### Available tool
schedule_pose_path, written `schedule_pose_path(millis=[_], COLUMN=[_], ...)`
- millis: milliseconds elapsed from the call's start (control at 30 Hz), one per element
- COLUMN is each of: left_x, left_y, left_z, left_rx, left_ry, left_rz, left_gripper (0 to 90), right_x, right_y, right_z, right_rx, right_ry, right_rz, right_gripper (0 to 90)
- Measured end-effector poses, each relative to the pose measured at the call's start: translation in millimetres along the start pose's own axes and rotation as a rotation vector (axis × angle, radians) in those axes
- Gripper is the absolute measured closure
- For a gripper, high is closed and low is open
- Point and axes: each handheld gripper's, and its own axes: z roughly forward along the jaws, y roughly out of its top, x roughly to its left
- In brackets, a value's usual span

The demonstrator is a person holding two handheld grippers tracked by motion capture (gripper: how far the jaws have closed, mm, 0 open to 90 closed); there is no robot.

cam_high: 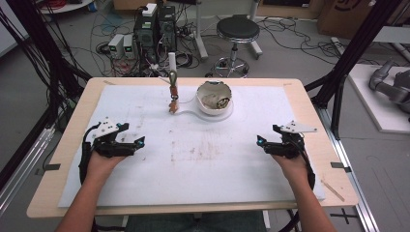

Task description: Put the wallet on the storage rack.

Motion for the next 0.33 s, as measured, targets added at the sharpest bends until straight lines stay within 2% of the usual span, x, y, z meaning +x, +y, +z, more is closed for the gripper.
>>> schedule_pose_path(millis=[333], left_x=[-0.8], left_y=[-0.1], left_z=[0.0], left_rx=[0.008], left_ry=[0.003], left_rz=[0.001], left_gripper=[14.8], right_x=[0.3], right_y=[-0.5], right_z=[-0.1], right_rx=[0.0], right_ry=[0.001], right_rz=[0.001], right_gripper=[20.6])
